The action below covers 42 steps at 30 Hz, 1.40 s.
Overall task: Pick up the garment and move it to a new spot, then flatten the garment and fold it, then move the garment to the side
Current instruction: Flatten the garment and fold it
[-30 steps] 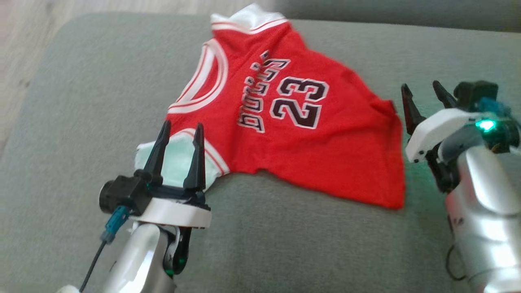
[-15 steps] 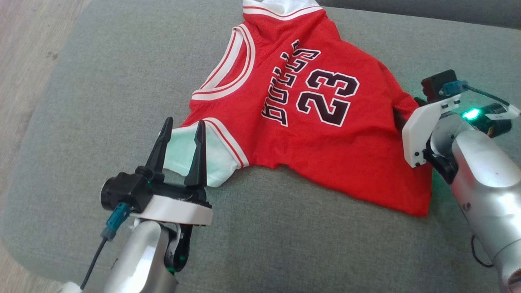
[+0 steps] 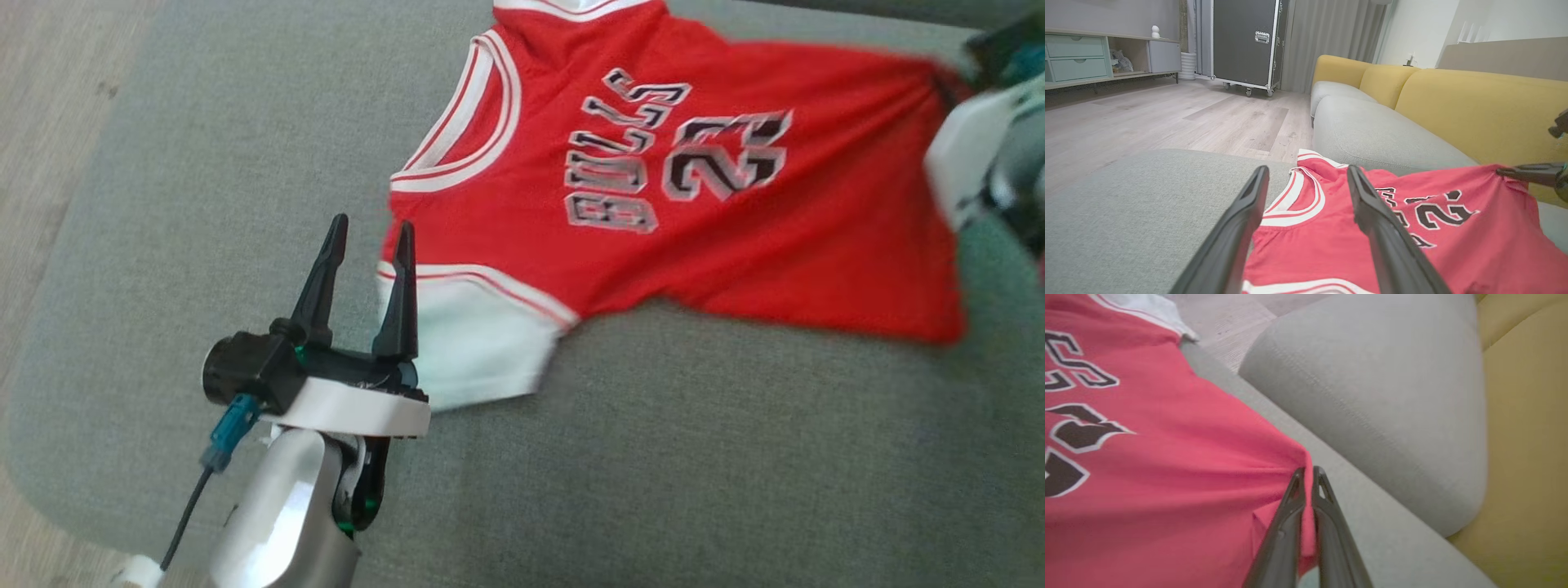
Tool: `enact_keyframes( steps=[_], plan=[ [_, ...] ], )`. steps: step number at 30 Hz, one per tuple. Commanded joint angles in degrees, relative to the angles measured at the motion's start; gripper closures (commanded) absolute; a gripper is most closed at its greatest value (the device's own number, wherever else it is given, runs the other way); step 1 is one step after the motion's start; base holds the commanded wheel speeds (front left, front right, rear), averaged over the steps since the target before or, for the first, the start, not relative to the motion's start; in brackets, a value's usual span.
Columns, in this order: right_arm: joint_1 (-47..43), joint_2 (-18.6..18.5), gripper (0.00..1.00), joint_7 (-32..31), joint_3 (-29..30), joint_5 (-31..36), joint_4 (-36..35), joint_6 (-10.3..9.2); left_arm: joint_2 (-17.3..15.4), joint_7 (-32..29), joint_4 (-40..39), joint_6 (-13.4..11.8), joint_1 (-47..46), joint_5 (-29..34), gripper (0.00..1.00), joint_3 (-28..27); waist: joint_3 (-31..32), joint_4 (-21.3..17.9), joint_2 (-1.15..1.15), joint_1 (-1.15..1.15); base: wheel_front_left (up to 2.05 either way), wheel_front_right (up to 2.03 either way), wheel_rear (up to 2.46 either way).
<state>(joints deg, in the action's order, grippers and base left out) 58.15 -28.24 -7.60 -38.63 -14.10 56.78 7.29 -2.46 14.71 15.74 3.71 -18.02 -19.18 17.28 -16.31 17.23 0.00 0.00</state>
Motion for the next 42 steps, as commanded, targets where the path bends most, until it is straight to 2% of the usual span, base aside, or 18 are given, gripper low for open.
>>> enact_keyframes(
  steps=[1, 7, 8, 9, 17, 20, 23, 25, 30, 31, 33, 37, 42],
  plan=[
    [1.4, -1.1, 1.0, 1.0, -0.5, 0.7, -0.7, 0.2, -0.4, 0.3, -1.8, -0.2, -1.8, -0.2, 0.0, -1.3, -0.4, 0.3, 0.0, 0.0, 0.0, 0.0, 0.0],
    [6.0, -2.1, 1.0, 4.2, -1.2, 4.6, 4.5, 0.2, -0.4, 0.3, -1.5, 0.0, -2.3, -0.3, 0.0, -1.1, -1.2, 1.1, 0.0, 0.0, 0.0, 0.0, 0.0],
    [6.4, -1.7, 0.44, 4.9, -0.7, 4.8, 5.5, 0.2, -0.4, 0.3, -1.5, 0.0, -2.4, -0.3, 0.0, -1.1, -1.2, 1.2, 0.0, 0.0, 0.0, 0.0, 0.0],
    [6.7, -1.2, 0.0, 5.4, 0.3, 4.6, 6.6, 0.2, -0.4, 0.3, -1.4, 0.0, -2.4, -0.3, 0.0, -1.1, -1.2, 1.2, 0.0, 0.0, 0.0, 0.0, 0.0],
    [6.1, 3.9, 0.0, 15.4, 6.6, 3.4, 10.7, 0.2, -0.4, 0.3, -1.0, -0.3, -1.7, 0.1, 0.0, -2.8, 1.6, -1.6, 0.0, 0.0, 0.0, 0.0, 0.0],
    [4.2, 5.9, 0.0, 20.3, 9.4, 2.1, 10.2, 0.2, -0.4, 0.3, -1.0, -0.4, -0.9, 0.5, 0.0, -3.8, 3.4, -3.6, 0.0, 0.0, 0.0, 0.0, 0.0],
    [1.9, 7.2, 0.0, 22.3, 13.5, 1.1, 7.8, 0.2, -0.4, 0.3, -0.9, -0.3, 0.0, 0.9, 0.0, -4.7, 5.4, -5.7, 0.0, 0.0, 0.0, 0.0, 0.0],
    [-0.5, 8.1, 0.0, 22.5, 17.4, 0.3, 3.5, 0.2, -0.4, 0.3, -0.9, -0.4, 0.7, 1.0, 0.0, -5.3, 6.9, -7.1, 0.0, 0.0, 0.0, 0.0, 0.0],
    [-13.0, 12.8, 0.0, 22.6, 29.8, 1.4, -14.4, 0.2, -0.4, 0.3, -0.4, -0.3, 3.6, 1.8, 0.0, -7.1, 10.6, -10.8, 0.0, 0.0, 0.0, 0.0, 0.0],
    [-13.0, 12.8, 0.0, 22.6, 29.8, 1.4, -14.4, 0.2, -0.4, 0.3, -0.4, -0.3, 3.6, 1.8, 0.0, -7.1, 10.6, -10.8, 0.0, 0.0, 0.0, 0.0, 0.0],
    [-19.1, 16.3, 0.0, 22.6, 33.6, 3.0, -20.1, 0.2, -0.4, 0.3, 0.0, -0.2, 4.8, 2.5, 0.0, -8.2, 11.8, -12.4, 0.0, 0.0, 0.0, 0.0, 0.0],
    [-30.2, 22.7, 0.0, 22.6, 36.9, 7.4, -29.3, 0.2, -0.4, 0.3, 0.9, 0.2, 6.7, 3.3, 0.0, -9.7, 13.5, -14.9, 0.0, 0.0, 0.0, 0.0, 0.0],
    [-41.3, 25.2, 0.0, 22.6, 39.1, 9.1, -39.4, 0.2, -0.4, 0.3, 0.8, 0.3, 8.5, 1.8, 0.0, -10.6, 13.8, -17.1, 0.0, 0.0, 0.0, 0.0, 0.0]
  ],
)
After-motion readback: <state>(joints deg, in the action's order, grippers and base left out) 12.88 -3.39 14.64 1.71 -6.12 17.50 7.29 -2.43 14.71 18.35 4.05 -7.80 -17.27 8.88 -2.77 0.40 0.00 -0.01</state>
